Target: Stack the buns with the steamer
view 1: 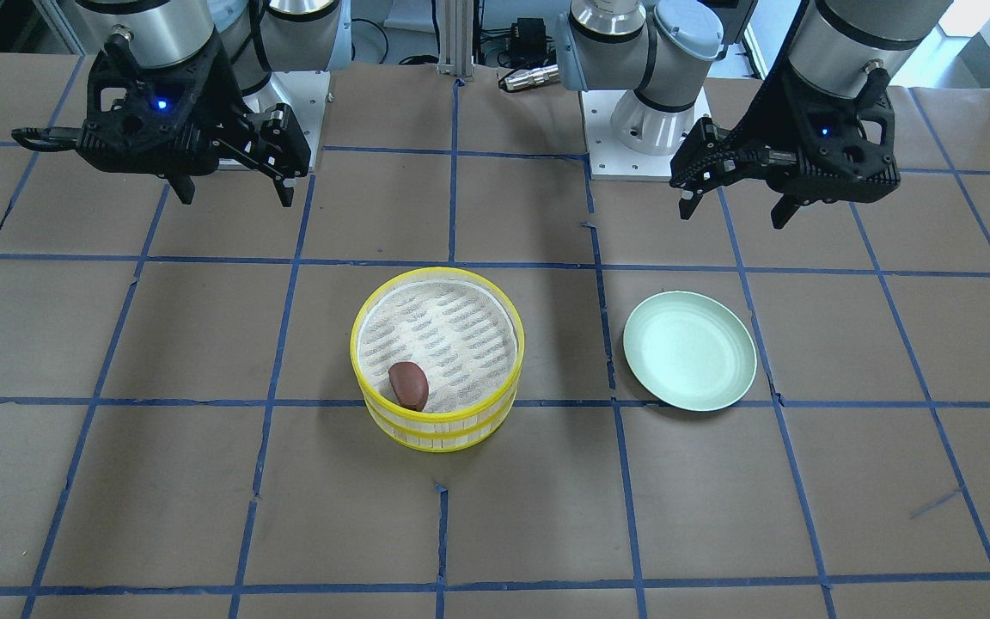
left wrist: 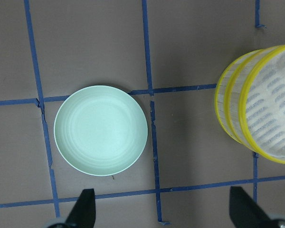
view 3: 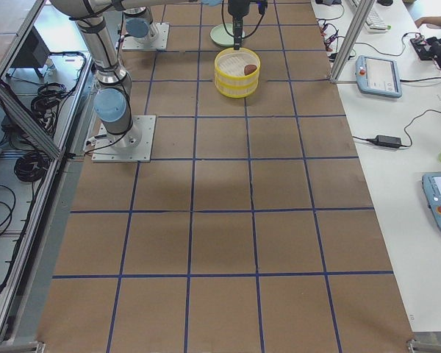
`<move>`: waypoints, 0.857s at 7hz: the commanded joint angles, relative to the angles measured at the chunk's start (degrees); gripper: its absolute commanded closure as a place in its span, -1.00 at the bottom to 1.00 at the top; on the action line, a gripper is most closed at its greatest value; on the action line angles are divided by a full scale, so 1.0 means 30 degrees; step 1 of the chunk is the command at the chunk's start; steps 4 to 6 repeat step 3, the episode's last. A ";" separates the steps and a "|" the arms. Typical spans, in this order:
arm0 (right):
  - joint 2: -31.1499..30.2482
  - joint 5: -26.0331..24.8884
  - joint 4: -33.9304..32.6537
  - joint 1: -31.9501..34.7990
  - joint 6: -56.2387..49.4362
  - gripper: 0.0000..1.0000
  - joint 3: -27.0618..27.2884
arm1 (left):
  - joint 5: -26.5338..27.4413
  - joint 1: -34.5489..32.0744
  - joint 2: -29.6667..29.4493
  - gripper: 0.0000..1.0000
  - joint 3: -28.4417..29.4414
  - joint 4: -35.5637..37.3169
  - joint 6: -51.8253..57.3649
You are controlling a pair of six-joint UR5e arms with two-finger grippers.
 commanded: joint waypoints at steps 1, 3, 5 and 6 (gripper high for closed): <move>0.0000 -0.0004 -0.0022 -0.0058 0.0003 -1.00 0.0000 | 0.0048 0.0000 0.0037 -1.00 -0.0041 -0.0030 0.0027; 0.0000 -0.0033 0.0008 -0.0146 0.0003 -1.00 0.0000 | 0.0048 0.0000 0.0066 -1.00 -0.0216 -0.0030 0.0115; 0.0000 -0.0033 0.0008 -0.0146 0.0003 -1.00 0.0000 | 0.0048 0.0000 0.0066 -1.00 -0.0216 -0.0030 0.0115; 0.0000 -0.0033 0.0008 -0.0146 0.0003 -1.00 0.0000 | 0.0048 0.0000 0.0066 -1.00 -0.0216 -0.0030 0.0115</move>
